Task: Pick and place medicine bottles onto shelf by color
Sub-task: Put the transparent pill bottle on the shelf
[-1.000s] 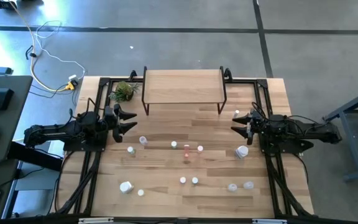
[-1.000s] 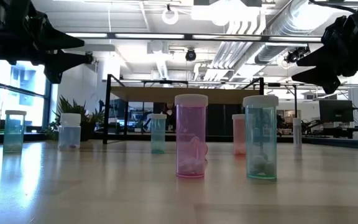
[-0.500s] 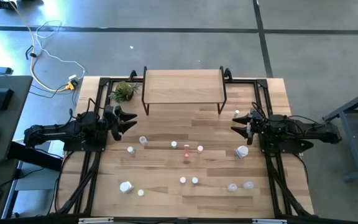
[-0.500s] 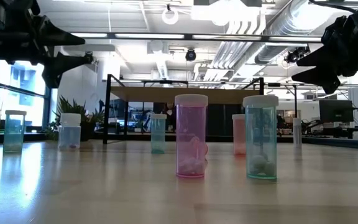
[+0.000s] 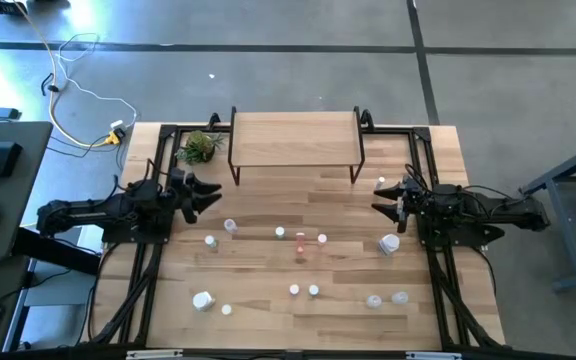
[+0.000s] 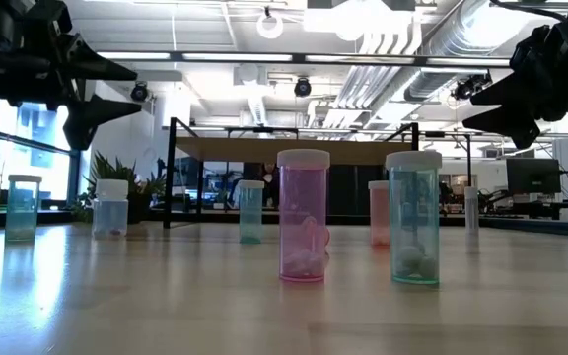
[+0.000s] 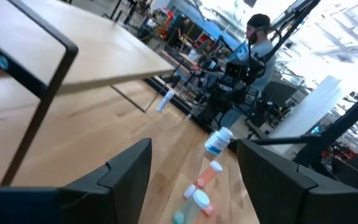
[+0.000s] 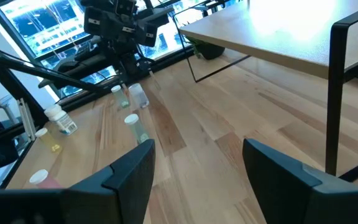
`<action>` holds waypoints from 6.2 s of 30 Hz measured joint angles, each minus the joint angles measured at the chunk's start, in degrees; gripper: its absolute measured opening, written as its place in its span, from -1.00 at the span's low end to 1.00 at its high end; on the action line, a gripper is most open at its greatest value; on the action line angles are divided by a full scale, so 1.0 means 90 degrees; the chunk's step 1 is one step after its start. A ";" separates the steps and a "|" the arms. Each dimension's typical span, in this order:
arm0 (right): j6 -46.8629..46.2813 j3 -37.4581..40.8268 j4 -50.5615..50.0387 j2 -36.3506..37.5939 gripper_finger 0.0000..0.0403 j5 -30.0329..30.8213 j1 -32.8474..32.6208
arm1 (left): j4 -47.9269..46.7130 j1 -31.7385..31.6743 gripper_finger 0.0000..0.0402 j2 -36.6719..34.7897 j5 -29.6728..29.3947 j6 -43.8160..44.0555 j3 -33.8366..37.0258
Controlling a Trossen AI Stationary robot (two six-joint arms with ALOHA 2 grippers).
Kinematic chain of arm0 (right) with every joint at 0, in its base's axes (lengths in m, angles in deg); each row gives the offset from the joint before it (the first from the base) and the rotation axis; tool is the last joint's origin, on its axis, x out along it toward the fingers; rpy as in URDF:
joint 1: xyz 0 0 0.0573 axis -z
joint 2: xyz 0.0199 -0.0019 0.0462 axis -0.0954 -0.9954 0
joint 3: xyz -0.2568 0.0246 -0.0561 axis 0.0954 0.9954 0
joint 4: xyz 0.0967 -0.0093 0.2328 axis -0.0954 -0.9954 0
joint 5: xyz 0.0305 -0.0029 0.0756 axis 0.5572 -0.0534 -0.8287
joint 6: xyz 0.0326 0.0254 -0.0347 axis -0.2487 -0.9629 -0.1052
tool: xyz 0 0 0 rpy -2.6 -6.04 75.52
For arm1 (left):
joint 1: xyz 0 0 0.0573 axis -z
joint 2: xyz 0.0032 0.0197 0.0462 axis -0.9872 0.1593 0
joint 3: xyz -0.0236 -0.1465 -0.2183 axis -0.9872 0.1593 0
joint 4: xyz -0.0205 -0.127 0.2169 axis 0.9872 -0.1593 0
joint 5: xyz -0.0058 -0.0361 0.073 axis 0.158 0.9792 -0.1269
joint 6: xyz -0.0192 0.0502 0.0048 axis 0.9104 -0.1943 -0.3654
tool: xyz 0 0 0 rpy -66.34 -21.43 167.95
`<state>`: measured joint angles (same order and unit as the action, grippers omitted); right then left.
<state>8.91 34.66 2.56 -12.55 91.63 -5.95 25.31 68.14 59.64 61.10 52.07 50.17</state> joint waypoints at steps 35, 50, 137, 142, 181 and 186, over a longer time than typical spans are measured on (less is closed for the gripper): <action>-0.0001 0.0000 -0.0063 -0.0002 0.16 0.0000 -0.0002 | -0.2520 -0.0002 0.30 0.2380 0.0197 -0.1238 -0.3099; 0.0000 0.0000 -0.0087 0.0000 0.16 0.0000 -0.0002 | -0.4142 0.0088 0.30 0.4380 0.0714 -0.1653 -0.4075; 0.0001 0.0002 -0.0114 0.0000 0.16 -0.0002 0.0001 | -0.5811 0.0003 -0.33 0.7709 0.0078 -0.2603 -0.7317; 0.0002 0.0000 -0.0114 0.0000 0.16 0.0000 0.0001 | -0.5988 -0.0695 -0.33 0.7709 -0.0360 -0.3211 -0.8037; -0.0001 0.0002 -0.0114 0.0000 0.16 -0.0002 0.0001 | -0.7154 -0.3677 -0.32 1.0181 0.0447 -0.3254 -1.0887; 0.0001 0.0000 -0.0114 0.0000 0.16 0.0000 0.0000 | -0.7206 -0.3677 -0.32 1.0389 0.0474 -0.3197 -1.0887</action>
<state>8.91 34.66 1.53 -12.55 91.63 -5.95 -39.54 35.05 153.14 65.36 23.30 -47.81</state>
